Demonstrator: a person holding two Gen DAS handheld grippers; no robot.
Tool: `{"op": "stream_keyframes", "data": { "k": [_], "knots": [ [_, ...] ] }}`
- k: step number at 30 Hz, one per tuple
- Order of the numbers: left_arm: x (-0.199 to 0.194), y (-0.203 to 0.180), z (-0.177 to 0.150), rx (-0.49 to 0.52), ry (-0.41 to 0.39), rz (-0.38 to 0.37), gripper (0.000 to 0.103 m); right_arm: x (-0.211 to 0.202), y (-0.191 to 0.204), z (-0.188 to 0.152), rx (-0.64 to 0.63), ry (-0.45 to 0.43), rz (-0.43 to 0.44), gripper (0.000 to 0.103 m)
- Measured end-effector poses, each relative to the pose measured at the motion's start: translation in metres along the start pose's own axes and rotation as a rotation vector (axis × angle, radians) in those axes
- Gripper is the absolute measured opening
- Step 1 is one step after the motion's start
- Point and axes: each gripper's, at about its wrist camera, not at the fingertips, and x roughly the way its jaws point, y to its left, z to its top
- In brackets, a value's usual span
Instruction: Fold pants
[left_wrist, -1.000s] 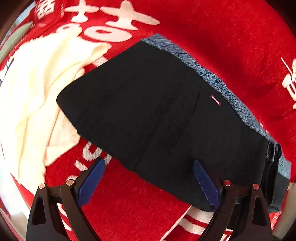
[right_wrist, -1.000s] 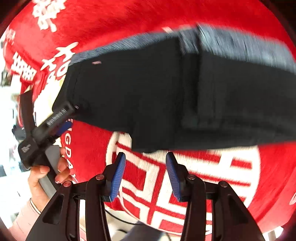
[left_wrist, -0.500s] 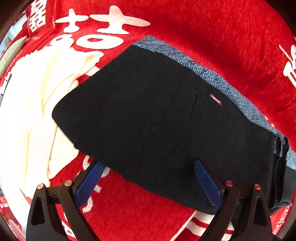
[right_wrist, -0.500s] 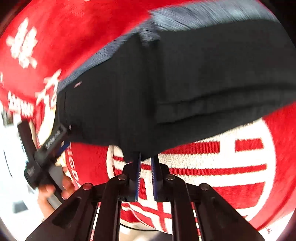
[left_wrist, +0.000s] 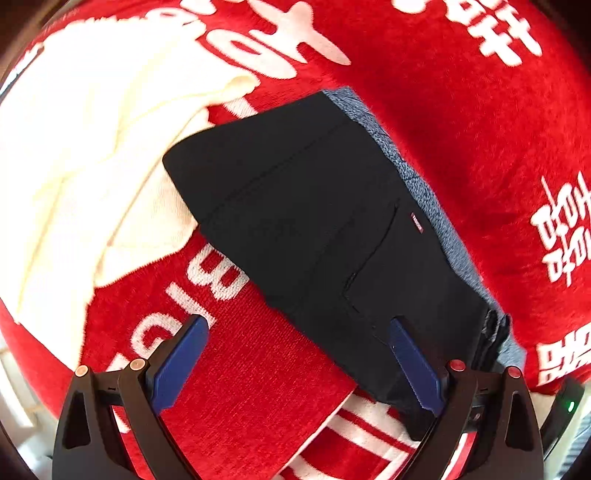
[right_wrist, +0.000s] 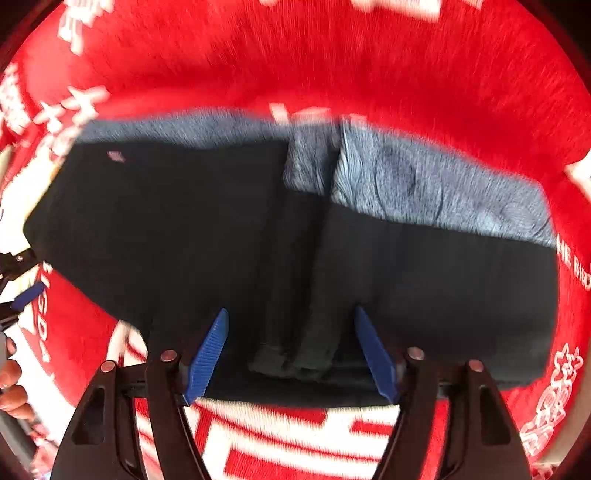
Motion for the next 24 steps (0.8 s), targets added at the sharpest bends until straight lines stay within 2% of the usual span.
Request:
{"op": "stream_keyframes", "data": {
  "k": [3, 8, 14, 15, 19, 22, 24],
  "knots": [
    [0.003, 0.007, 0.002, -0.03, -0.006, -0.048, 0.098, 0.003, 0.015, -0.005, -0.109, 0.004, -0.062, 0.084],
    [0.008, 0.013, 0.011, -0.045, -0.02, -0.167, 0.098, 0.004, 0.003, 0.003, -0.076, 0.011, -0.02, 0.085],
    [0.015, 0.019, 0.025, -0.083, -0.05, -0.282, 0.098, 0.014, 0.011, 0.007, -0.092, 0.003, -0.038, 0.085],
    [0.013, 0.021, 0.027, -0.095, -0.054, -0.298, 0.098, 0.006, 0.011, -0.001, -0.091, 0.001, -0.04, 0.085],
    [0.014, 0.026, 0.033, -0.158, -0.084, -0.36, 0.098, 0.007, 0.012, 0.0, -0.093, 0.0, -0.044, 0.085],
    [0.005, 0.028, 0.036, -0.22, -0.098, -0.473, 0.098, 0.006, 0.01, -0.003, -0.091, 0.001, -0.044, 0.085],
    [-0.006, 0.019, 0.041, -0.184, -0.136, -0.544, 0.098, 0.006, 0.009, -0.003, -0.092, 0.001, -0.043, 0.085]
  ]
}}
